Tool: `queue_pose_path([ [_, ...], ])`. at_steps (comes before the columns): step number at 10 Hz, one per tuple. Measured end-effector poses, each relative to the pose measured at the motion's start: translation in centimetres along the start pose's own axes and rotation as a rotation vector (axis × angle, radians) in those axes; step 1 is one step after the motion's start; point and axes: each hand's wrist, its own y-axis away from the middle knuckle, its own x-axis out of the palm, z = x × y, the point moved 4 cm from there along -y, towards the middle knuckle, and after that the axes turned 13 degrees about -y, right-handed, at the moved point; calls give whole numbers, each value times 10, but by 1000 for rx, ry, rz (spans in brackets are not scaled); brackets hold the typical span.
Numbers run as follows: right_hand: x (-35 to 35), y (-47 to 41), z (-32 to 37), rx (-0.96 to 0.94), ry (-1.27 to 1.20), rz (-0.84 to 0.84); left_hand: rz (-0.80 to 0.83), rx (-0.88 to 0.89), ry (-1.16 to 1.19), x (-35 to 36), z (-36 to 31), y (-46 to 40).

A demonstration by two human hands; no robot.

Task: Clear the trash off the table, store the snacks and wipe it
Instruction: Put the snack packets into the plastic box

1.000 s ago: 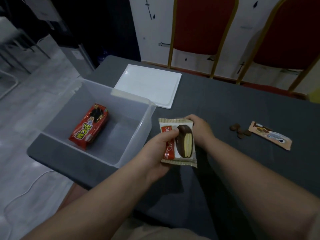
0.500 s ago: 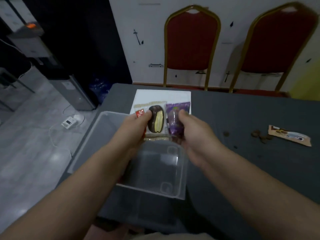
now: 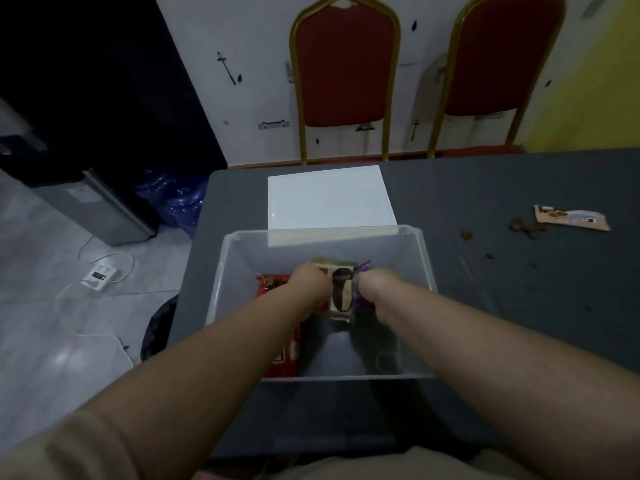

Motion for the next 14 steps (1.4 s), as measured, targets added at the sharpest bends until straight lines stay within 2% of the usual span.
queue_pose_path([
  [1,-3,-3,1,-38,321,-9,16,-56,-59,1,1,-3],
  [2,-3,-12,4,-79,658,-80,55,3,-510,0,-4,-3],
  [3,-2,-18,4,-126,762,-166,60,-6,-575,-1,-5,-9],
  [4,-2,-20,0,-168,833,-188,111,85,-804,2,-7,-15],
  [5,-3,-20,2,-183,864,-201,57,147,-922,-6,-11,-13],
  [7,-11,-22,6,-220,747,-317,39,134,-887,6,-2,-18],
  [8,-12,-26,6,-195,706,-302,6,204,-957,10,-2,-18],
  [9,-11,-23,8,-155,810,-240,-52,187,-963,7,-2,-17],
  [10,-8,-22,10,-156,951,-212,-39,194,-1030,5,0,-19],
  [11,1,-22,11,-175,1050,-101,31,190,-1079,4,-2,-19],
  [12,6,-15,16,-146,1167,15,11,207,-1061,-1,-9,-11],
  [14,-15,24,62,-562,807,7,-22,290,-840,-27,-37,29],
])
